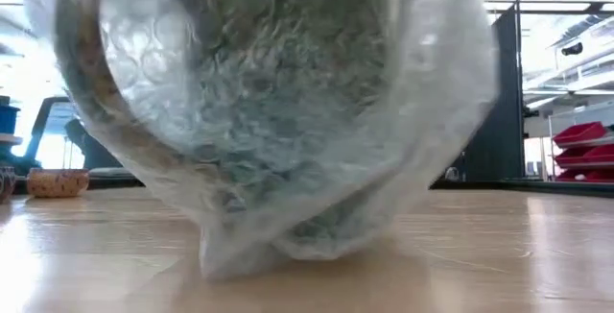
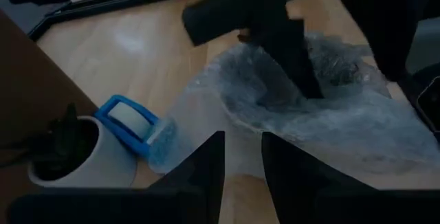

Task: Wrap mug
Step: Put the wrapped brown mug into the cardboard box on the table

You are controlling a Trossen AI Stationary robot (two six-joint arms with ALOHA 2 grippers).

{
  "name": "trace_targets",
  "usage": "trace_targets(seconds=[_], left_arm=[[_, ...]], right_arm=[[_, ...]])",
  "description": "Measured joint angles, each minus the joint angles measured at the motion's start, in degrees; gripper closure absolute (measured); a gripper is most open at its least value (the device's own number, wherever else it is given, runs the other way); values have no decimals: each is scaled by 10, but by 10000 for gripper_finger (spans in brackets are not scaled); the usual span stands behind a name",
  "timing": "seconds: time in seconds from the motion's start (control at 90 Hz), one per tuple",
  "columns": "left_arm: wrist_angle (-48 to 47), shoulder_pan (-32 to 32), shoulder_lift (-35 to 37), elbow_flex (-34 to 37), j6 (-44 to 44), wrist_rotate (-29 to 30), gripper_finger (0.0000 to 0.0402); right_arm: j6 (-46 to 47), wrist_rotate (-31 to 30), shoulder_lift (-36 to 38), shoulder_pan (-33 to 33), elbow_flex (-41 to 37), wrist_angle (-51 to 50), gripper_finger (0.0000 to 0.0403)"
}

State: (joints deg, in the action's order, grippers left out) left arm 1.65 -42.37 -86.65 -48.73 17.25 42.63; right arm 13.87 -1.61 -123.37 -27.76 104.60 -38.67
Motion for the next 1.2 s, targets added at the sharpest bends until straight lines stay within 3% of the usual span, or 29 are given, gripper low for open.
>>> trace_targets(seconds=[0.256,0.667,0.789,0.956,1.2], left_arm=[[3,0,0,0,0,0,319],[15,0,0,0,-6,4,319],[6,-1,17,-3,-20,4,319],[-33,-21,53,-31,-22,5,319],[-77,-67,74,-47,-10,3,319]], right_arm=[[0,14,2,6,-65,99,223],[1,10,0,5,-62,83,369],[-6,3,-3,-1,-22,54,374],[-12,6,-4,-15,90,-17,379],[-37,-26,63,-33,255,-90,383]])
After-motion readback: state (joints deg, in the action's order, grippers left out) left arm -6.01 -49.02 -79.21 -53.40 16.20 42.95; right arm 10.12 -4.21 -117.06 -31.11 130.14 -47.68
